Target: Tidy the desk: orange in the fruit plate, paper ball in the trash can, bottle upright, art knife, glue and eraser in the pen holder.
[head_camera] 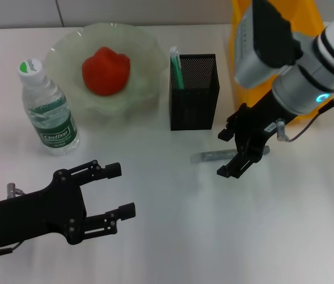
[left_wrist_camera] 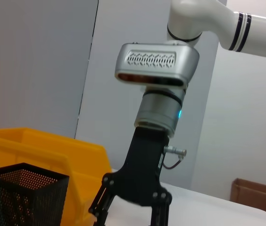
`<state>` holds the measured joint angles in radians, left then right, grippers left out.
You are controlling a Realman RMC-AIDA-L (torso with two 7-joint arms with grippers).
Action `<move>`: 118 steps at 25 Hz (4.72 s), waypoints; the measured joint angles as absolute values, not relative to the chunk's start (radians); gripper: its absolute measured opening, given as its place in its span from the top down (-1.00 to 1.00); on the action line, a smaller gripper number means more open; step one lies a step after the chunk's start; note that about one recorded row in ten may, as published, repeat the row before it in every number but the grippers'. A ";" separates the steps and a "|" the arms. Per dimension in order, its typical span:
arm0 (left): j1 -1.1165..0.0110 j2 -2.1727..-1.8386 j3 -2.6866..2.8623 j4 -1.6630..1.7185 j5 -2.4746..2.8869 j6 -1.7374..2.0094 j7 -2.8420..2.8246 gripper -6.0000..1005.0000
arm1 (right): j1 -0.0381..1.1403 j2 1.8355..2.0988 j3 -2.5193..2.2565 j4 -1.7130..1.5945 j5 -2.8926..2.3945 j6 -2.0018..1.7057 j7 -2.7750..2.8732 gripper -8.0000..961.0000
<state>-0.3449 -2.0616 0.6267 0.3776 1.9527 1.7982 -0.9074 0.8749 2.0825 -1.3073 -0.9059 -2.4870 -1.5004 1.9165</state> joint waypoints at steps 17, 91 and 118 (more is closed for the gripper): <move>-0.345 -2.062 0.626 0.377 1.952 1.805 -0.915 -0.56 | 0.876 2.088 -1.416 -0.828 -2.459 -1.346 1.906 -0.08; -0.351 -2.065 0.622 0.378 1.946 1.832 -0.897 -0.56 | 0.633 2.080 -1.041 -0.741 -1.717 -1.517 1.529 0.69; -0.355 -2.066 0.627 0.376 1.951 1.829 -0.868 -0.56 | 0.764 2.087 -0.748 -0.213 -1.352 -1.233 1.131 0.70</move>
<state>-0.3551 -2.0661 0.6274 0.3758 1.9513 1.8288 -0.8682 0.7638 2.0866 -0.7477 -0.2131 -1.3518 -1.2326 1.1309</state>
